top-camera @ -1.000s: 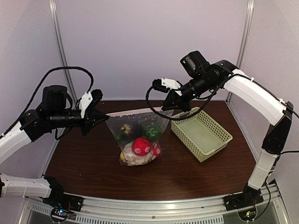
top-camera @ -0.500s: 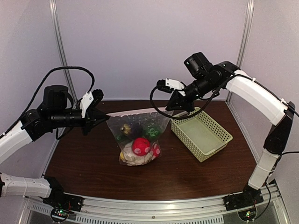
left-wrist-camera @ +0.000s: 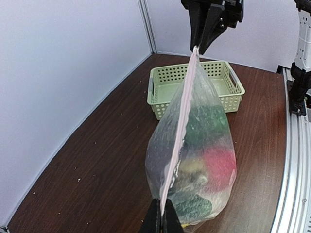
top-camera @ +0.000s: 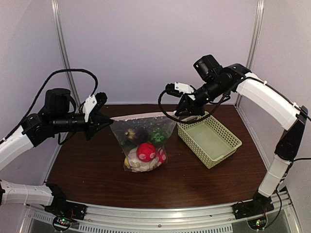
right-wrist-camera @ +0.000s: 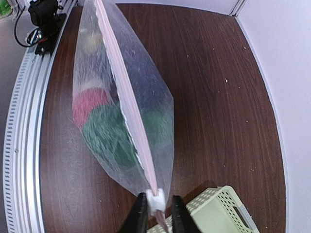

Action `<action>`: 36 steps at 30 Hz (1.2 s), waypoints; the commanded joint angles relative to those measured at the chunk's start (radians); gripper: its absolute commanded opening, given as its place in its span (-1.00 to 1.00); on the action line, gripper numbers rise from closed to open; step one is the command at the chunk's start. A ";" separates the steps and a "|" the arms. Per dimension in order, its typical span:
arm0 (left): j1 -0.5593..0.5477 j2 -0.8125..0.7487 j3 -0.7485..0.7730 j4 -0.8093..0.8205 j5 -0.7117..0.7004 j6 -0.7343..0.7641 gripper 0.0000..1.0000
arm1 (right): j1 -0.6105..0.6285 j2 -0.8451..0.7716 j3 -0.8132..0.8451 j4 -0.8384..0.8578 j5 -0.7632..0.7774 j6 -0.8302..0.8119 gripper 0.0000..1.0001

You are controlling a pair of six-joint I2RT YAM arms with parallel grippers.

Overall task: Place the food in the zip-top bag and seal the zipper
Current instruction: Zip the zipper on the zipper food storage bag, then place the zipper food storage bag at the center of the board.

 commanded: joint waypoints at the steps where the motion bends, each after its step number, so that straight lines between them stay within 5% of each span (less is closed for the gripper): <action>1: 0.027 0.017 -0.001 0.081 -0.029 -0.020 -1.00 | -0.053 -0.015 0.029 -0.079 0.048 0.017 -0.37; 7: 0.032 0.266 0.178 0.179 -0.145 -0.100 -1.00 | -0.172 -0.008 0.174 -0.056 -0.098 0.102 0.41; 11: 0.059 0.463 0.401 0.212 -0.201 -0.108 -1.00 | -0.275 -0.070 0.091 0.094 -0.115 0.201 0.94; 15: 0.114 0.595 0.623 0.259 -0.143 -0.122 -1.00 | -0.315 -0.133 -0.008 0.161 -0.052 0.224 0.99; 21: 0.119 0.652 0.763 0.304 0.064 -0.184 -1.00 | -0.351 -0.267 -0.175 0.284 0.026 0.268 0.99; 24: 0.118 0.592 0.632 0.322 0.105 -0.235 -1.00 | -0.363 -0.350 -0.302 0.389 0.105 0.341 0.99; 30: 0.109 0.310 0.140 0.377 0.069 -0.317 -0.95 | -0.405 -0.480 -0.523 0.544 0.194 0.431 0.99; 36: 0.108 0.050 -0.096 0.206 0.030 -0.315 0.11 | -0.425 -0.563 -0.631 0.581 0.261 0.482 0.99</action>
